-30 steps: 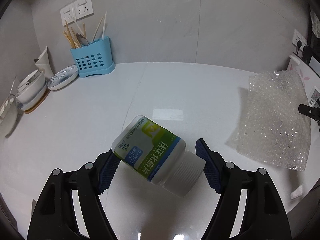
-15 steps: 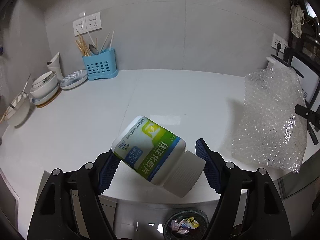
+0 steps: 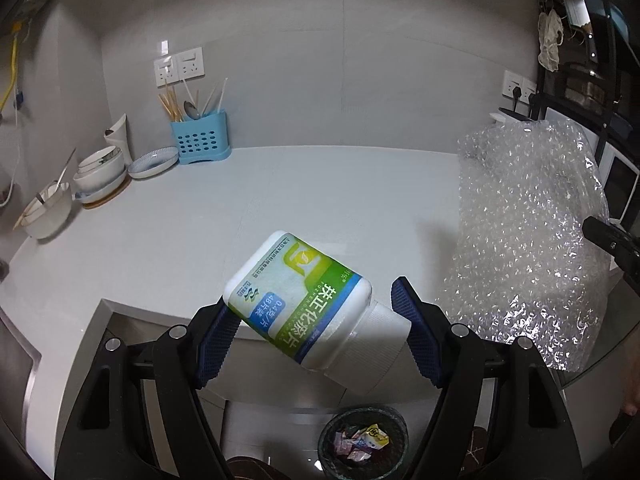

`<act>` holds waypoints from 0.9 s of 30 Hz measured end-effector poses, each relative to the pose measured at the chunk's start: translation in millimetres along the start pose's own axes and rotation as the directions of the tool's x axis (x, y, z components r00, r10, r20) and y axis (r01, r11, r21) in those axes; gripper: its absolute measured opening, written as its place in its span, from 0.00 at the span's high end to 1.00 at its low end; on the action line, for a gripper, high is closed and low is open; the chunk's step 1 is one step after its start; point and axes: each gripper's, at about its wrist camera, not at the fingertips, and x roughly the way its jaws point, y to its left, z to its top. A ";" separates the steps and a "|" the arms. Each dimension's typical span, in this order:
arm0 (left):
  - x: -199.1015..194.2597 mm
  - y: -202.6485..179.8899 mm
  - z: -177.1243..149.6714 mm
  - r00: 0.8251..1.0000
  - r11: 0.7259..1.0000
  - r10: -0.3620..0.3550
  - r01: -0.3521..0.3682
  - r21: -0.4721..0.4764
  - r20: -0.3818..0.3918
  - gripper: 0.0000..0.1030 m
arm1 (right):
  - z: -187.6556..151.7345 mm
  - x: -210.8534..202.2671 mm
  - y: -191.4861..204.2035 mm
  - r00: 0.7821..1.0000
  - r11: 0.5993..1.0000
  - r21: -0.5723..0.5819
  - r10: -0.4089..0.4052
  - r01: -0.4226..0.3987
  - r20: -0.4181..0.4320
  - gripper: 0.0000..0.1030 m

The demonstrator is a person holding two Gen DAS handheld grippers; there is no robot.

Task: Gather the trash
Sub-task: 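Carry the pill bottle and bubble wrap down over the wastebasket with both tools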

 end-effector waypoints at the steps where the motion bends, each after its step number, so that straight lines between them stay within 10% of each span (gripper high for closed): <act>1: -4.2 -0.8 -6.1 1.000 1.000 -0.001 0.001 -0.001 0.002 0.29 | -6.1 -5.4 2.9 1.000 1.000 -0.007 -0.001 0.001 0.008 0.91; 27: 9.9 -22.0 -144.5 0.999 0.999 -0.042 0.042 0.003 0.013 0.29 | -173.1 -4.7 50.4 1.000 0.996 -0.089 0.012 -0.014 -0.026 0.91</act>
